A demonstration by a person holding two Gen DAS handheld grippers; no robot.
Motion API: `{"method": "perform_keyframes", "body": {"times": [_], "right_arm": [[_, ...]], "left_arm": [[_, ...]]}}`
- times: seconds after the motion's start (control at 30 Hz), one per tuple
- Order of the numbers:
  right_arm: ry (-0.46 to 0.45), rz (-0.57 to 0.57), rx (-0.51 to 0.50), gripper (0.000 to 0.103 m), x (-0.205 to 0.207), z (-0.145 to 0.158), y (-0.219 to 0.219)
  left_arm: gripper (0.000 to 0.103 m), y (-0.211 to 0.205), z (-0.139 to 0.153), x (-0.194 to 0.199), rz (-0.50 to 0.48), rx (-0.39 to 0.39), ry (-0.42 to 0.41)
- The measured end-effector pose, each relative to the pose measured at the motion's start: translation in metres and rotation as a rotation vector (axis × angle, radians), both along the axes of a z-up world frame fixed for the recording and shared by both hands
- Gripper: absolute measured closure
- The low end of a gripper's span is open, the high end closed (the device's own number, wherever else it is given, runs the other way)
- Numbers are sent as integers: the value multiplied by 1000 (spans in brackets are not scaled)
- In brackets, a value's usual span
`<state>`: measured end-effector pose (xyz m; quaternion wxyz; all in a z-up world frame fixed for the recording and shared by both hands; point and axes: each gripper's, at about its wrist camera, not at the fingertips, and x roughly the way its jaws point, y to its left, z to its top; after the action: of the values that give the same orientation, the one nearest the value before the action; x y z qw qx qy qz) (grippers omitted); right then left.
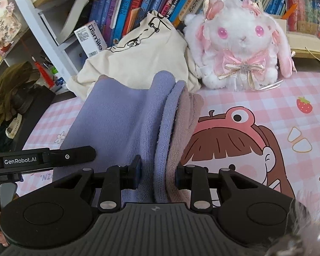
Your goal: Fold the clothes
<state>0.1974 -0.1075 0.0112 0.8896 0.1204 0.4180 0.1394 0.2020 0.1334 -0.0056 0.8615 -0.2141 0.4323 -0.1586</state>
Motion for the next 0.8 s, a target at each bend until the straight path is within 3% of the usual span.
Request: {"method": "perform_keyframes", "body": {"times": [0.37, 0.6, 0.8], "right_arm": [[33, -16, 6, 76, 20, -11, 4], [91, -65, 58, 75, 42, -27, -1], [85, -88, 52, 74, 61, -30, 1]], "left_arm": [[63, 7, -13, 19, 19, -22, 33], [62, 25, -33, 39, 86, -133, 109], [62, 21, -34, 54, 101, -117, 90]]}}
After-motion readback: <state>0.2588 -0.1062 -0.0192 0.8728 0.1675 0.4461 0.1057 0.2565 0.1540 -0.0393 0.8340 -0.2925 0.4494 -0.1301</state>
